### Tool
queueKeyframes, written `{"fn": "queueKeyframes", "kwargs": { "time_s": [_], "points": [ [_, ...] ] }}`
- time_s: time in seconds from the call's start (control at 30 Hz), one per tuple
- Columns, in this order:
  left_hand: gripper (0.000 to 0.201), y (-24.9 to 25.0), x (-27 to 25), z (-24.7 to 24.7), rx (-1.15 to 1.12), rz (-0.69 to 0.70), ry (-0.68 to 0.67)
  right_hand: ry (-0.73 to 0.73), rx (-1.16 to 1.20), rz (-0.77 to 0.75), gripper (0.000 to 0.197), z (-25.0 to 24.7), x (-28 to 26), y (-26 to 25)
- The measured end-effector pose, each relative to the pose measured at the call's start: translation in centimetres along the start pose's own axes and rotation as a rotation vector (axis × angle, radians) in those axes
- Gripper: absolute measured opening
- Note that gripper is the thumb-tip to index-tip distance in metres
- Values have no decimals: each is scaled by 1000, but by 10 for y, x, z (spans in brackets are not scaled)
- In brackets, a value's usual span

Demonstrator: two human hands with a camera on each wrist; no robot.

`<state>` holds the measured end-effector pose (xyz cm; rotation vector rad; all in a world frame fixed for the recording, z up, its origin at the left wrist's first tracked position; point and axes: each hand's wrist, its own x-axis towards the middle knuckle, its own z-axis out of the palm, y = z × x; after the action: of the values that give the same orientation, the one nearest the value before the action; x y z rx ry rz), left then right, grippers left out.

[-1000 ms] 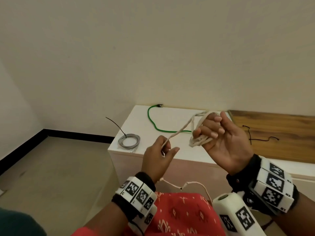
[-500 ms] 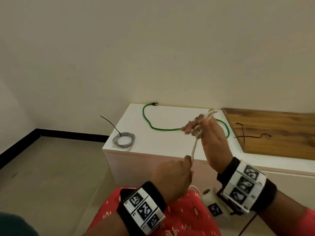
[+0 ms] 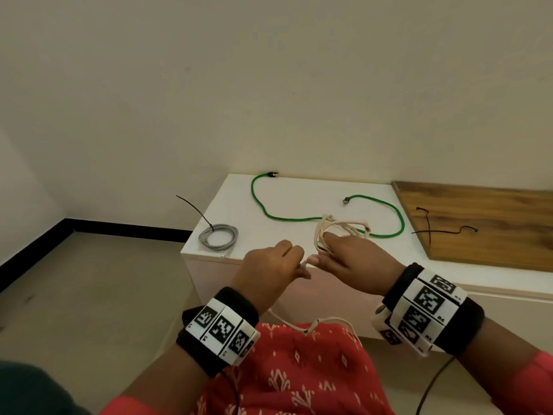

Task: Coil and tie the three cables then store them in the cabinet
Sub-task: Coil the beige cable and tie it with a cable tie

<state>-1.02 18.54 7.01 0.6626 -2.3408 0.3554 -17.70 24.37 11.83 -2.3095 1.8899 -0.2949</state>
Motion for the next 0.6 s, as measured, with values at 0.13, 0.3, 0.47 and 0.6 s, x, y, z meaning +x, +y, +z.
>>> {"fn": "queueKeyframes", "kwargs": {
  "time_s": [0.13,0.3,0.47,0.6],
  "points": [
    [38,-10,6,-3,-53,24,2,-9,-182,-3,39,-8,-1,-2],
    [28,-5,10,-11,-488,-430,-193,24,-87,-29,45,-16,0,9],
    [18,-8,3,-22,-1457,-943,-315,59,67,20,48,-22,1,17],
    [22,-20,-1,-33,-1680,-944,-593,65,253,114,44,-29,0,26]
  ]
}}
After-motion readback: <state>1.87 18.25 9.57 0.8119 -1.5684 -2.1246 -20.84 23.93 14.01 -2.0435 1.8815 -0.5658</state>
